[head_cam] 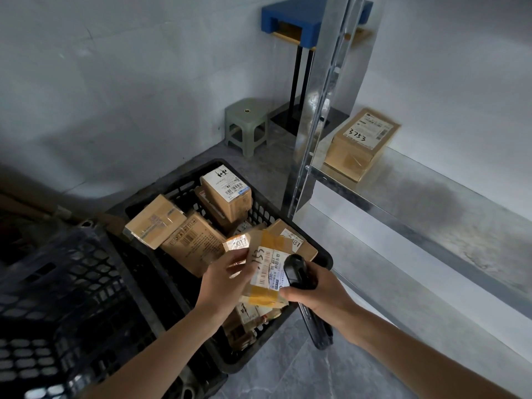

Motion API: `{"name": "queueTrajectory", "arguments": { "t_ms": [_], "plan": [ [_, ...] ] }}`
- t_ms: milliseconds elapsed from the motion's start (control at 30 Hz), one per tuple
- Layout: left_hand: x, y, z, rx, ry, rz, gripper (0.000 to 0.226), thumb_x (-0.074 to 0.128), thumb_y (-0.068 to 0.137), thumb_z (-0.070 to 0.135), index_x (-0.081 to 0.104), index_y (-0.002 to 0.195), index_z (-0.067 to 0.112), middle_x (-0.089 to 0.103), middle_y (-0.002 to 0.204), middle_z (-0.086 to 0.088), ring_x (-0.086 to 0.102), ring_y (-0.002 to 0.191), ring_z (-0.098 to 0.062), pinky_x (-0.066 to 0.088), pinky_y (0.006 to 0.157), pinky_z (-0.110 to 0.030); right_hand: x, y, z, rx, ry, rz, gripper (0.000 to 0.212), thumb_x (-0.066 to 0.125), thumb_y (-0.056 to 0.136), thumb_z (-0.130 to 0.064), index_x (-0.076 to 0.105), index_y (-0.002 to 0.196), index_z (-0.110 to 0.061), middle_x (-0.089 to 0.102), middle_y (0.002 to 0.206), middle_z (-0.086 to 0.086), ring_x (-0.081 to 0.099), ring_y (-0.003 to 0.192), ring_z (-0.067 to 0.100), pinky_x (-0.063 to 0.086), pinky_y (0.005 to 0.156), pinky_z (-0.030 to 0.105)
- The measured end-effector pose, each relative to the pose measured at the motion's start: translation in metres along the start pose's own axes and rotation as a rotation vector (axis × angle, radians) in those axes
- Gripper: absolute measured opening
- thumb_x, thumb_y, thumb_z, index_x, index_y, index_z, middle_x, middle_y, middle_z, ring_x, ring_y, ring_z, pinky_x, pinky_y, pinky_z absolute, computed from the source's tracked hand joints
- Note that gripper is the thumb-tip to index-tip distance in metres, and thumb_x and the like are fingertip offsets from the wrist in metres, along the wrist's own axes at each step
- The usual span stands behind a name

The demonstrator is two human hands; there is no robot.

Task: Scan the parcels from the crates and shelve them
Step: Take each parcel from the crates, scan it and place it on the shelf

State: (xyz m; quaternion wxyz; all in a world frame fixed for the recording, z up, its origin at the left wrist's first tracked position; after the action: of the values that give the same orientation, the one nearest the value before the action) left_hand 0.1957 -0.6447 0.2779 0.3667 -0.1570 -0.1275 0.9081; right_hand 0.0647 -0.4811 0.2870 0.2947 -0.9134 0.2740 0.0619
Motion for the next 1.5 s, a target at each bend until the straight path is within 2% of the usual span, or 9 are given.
{"name": "queueTrajectory", "arguments": {
  "t_ms": [267, 400, 567, 700, 933, 1067, 1133, 1300, 1500],
  "plan": [
    [0.002, -0.001, -0.009, -0.093, -0.020, -0.210, 0.057, 0.072, 0.092, 0.027, 0.050, 0.143, 0.040, 0.069, 0.126, 0.007, 0.072, 0.101, -0.006, 0.059, 0.080, -0.027, -0.001, 0.006, 0.004, -0.029, -0.028, 0.051, 0.044, 0.088, 0.076, -0.025, 0.069, 0.115, -0.029, 0.076, 0.108, -0.015, 0.070, 0.102, 0.003, 0.053, 0.077, 0.013],
    [-0.004, 0.001, -0.007, -0.071, -0.046, -0.164, 0.047, 0.071, 0.092, 0.020, 0.059, 0.134, 0.038, 0.074, 0.106, 0.022, 0.074, 0.095, -0.006, 0.060, 0.089, -0.042, 0.000, 0.010, 0.001, -0.105, -0.177, 0.034, 0.061, 0.092, 0.068, -0.046, 0.065, 0.121, -0.032, 0.074, 0.112, -0.017, 0.068, 0.108, 0.003, 0.058, 0.090, 0.023],
    [-0.013, 0.005, -0.002, -0.016, 0.005, -0.142, 0.037, 0.070, 0.093, 0.019, 0.063, 0.109, 0.051, 0.073, 0.103, 0.024, 0.075, 0.094, -0.009, 0.060, 0.089, -0.043, -0.009, 0.010, -0.012, -0.159, -0.466, 0.103, 0.083, 0.086, 0.054, -0.074, 0.058, 0.121, -0.034, 0.070, 0.108, -0.020, 0.065, 0.101, 0.000, 0.056, 0.084, 0.021],
    [-0.021, 0.008, -0.006, 0.016, 0.048, -0.129, 0.037, 0.070, 0.093, 0.026, 0.064, 0.126, 0.041, 0.075, 0.111, 0.009, 0.073, 0.099, -0.010, 0.061, 0.088, -0.042, -0.015, 0.011, -0.022, -0.187, -0.671, 0.134, 0.085, 0.089, 0.054, -0.070, 0.056, 0.123, -0.033, 0.068, 0.110, -0.019, 0.065, 0.101, 0.005, 0.056, 0.082, 0.026],
    [-0.033, 0.011, -0.008, 0.091, 0.134, -0.099, 0.044, 0.069, 0.094, 0.026, 0.060, 0.135, 0.039, 0.069, 0.121, 0.010, 0.069, 0.105, -0.005, 0.061, 0.076, -0.023, -0.015, 0.005, -0.044, -0.226, -1.074, 0.197, 0.090, 0.082, 0.063, -0.074, 0.048, 0.135, -0.031, 0.064, 0.127, -0.013, 0.064, 0.116, 0.015, 0.051, 0.098, 0.039],
    [-0.037, 0.011, -0.008, 0.086, 0.122, -0.092, 0.046, 0.070, 0.094, 0.027, 0.057, 0.137, 0.035, 0.068, 0.122, 0.011, 0.068, 0.107, -0.004, 0.061, 0.080, -0.024, -0.014, 0.003, -0.049, -0.224, -1.205, 0.214, 0.096, 0.081, 0.067, -0.072, 0.042, 0.142, -0.028, 0.061, 0.134, -0.010, 0.060, 0.123, 0.017, 0.047, 0.102, 0.040],
    [-0.038, 0.011, -0.007, 0.095, 0.114, -0.077, 0.048, 0.069, 0.094, 0.023, 0.056, 0.140, 0.032, 0.067, 0.124, 0.010, 0.068, 0.106, -0.003, 0.061, 0.081, -0.025, -0.015, 0.003, -0.050, -0.206, -1.248, 0.222, 0.097, 0.081, 0.068, -0.071, 0.041, 0.144, -0.027, 0.061, 0.136, -0.009, 0.059, 0.125, 0.018, 0.046, 0.104, 0.040],
    [-0.042, 0.009, -0.002, 0.152, 0.131, -0.084, 0.035, 0.068, 0.094, 0.029, 0.058, 0.117, 0.055, 0.069, 0.120, 0.011, 0.069, 0.106, -0.007, 0.061, 0.087, -0.031, -0.018, 0.002, -0.051, -0.165, -1.254, 0.222, 0.100, 0.081, 0.068, -0.072, 0.041, 0.147, -0.027, 0.061, 0.137, -0.008, 0.060, 0.126, 0.018, 0.046, 0.104, 0.042],
    [-0.045, 0.010, -0.005, 0.118, 0.122, -0.080, 0.043, 0.070, 0.093, 0.025, 0.059, 0.131, 0.043, 0.067, 0.126, 0.007, 0.069, 0.108, -0.008, 0.062, 0.080, -0.029, -0.017, 0.000, -0.052, -0.147, -1.264, 0.235, 0.098, 0.080, 0.066, -0.075, 0.044, 0.144, -0.027, 0.063, 0.132, -0.008, 0.062, 0.122, 0.018, 0.048, 0.102, 0.041]
  ]
}}
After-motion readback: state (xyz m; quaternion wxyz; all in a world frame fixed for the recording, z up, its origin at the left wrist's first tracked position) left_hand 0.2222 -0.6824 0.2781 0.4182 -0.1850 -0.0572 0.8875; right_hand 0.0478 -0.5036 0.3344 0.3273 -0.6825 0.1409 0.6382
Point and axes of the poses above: each hand's wrist, its own y-axis towards the middle knuckle, its own x-axis out of the palm, z = x × y, the point moved 4 cm from there along y, towards the middle knuckle
